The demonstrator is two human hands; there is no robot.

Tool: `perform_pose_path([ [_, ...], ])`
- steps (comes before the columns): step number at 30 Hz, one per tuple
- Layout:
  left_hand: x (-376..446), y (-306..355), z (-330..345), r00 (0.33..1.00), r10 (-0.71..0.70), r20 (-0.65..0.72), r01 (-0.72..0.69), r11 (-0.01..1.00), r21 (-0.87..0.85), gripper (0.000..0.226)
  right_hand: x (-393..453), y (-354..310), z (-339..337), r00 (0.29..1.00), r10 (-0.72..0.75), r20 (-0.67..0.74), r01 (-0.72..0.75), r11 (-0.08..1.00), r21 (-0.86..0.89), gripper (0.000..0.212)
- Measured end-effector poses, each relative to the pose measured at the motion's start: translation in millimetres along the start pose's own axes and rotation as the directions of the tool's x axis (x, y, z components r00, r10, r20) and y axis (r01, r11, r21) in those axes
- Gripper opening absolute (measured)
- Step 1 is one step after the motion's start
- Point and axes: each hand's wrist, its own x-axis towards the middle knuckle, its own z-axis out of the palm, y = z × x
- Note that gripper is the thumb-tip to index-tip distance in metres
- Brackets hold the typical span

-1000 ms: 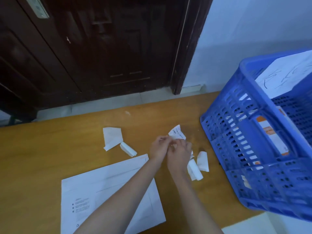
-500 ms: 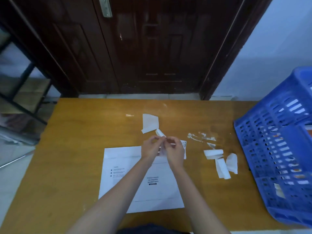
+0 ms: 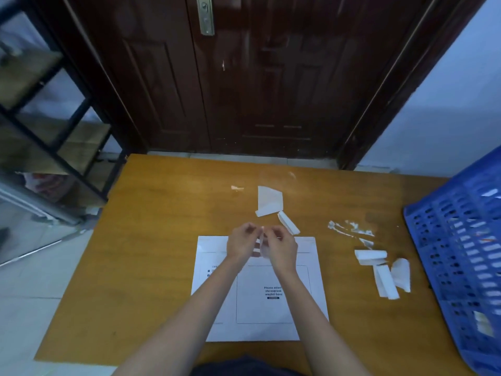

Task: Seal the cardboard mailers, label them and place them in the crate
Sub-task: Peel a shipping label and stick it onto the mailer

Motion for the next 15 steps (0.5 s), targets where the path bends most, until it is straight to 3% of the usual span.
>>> perform_pose_path([
  [5,5,-11,-6,0.996,0.087,-0.01,-0.082,0.97,0.23,0.02,2,-3,6,0.979,0.197,0.058,-0.203,0.971,0.127,0.014],
  [9,4,-11,-9,0.999,0.021,0.044,-0.028,0.988,0.154,0.02,1,-5,8,0.95,0.308,0.057,-0.313,0.923,0.224,0.012],
  [15,1,-13,-4,1.0,0.02,0.023,-0.022,0.995,0.099,0.02,-3,-9,9,0.942,0.334,-0.028,-0.324,0.928,0.184,0.01],
])
